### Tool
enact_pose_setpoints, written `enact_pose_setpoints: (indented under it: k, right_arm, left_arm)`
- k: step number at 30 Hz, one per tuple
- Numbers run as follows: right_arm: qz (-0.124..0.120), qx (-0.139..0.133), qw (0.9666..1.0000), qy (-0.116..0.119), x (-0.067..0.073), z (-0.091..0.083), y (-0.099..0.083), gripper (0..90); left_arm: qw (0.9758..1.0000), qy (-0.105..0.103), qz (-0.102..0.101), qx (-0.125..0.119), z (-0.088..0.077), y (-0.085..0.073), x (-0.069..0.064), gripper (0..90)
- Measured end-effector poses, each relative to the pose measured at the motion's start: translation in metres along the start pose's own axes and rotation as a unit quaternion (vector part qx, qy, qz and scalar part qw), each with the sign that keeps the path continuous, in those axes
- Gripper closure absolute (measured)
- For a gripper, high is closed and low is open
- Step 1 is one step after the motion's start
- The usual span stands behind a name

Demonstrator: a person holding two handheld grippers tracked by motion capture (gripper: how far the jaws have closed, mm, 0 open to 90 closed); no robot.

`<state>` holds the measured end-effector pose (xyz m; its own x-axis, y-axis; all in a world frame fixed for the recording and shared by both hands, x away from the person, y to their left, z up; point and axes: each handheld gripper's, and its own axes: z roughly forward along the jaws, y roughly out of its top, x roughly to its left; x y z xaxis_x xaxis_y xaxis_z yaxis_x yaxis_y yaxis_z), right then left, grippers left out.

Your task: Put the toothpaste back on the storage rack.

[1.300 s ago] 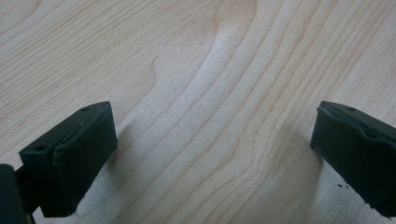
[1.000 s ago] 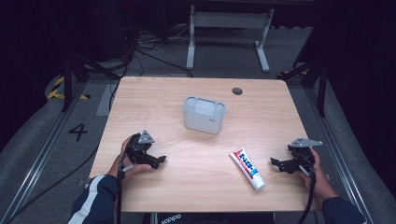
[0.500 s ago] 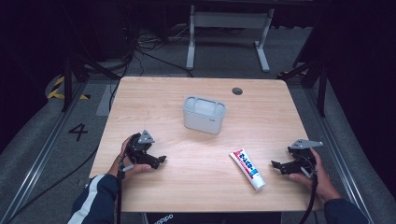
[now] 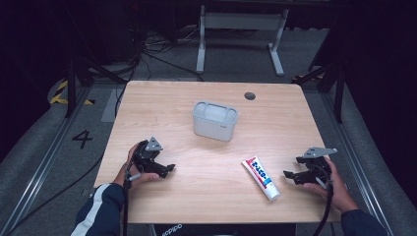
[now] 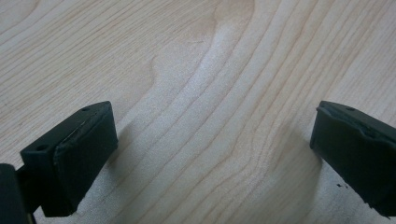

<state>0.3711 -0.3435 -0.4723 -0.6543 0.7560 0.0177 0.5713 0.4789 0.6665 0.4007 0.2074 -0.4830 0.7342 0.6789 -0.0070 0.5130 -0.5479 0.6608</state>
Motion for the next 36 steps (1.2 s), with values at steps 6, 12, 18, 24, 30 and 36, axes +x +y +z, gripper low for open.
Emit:
enact_pose_setpoints:
  k: [6, 12, 18, 24, 30, 36]
  right_arm:
    - [-0.008, -0.005, 0.9999, 0.007, 0.009, -0.004, 0.007, 19.4]
    - [-0.018, -0.016, 0.9996, 0.013, 0.024, -0.009, 0.018, 21.5]
    - [-0.023, -0.024, 0.9992, 0.021, 0.036, -0.014, 0.028, 21.6]
    - [-0.032, -0.028, 0.9988, 0.025, 0.045, -0.015, 0.035, 21.6]
    - [-0.04, -0.024, 0.9985, 0.03, 0.053, -0.012, 0.041, 21.7]
    - [-0.049, -0.021, 0.9979, 0.036, 0.062, -0.006, 0.05, 22.0]
  left_arm:
    - [1.0, -0.001, 0.0, -0.001, 0.0, 0.0, 0.0, 1.2]
    - [1.0, -0.004, 0.002, 0.001, 0.0, 0.001, 0.001, 1.1]
    - [1.0, -0.004, 0.002, 0.001, 0.0, 0.001, 0.001, 1.1]
    - [1.0, -0.005, 0.002, 0.001, 0.0, 0.001, 0.001, 1.1]
    - [1.0, -0.005, 0.001, 0.0, 0.001, 0.0, 0.0, 1.1]
    - [1.0, -0.005, 0.002, 0.001, 0.0, 0.0, 0.001, 1.1]
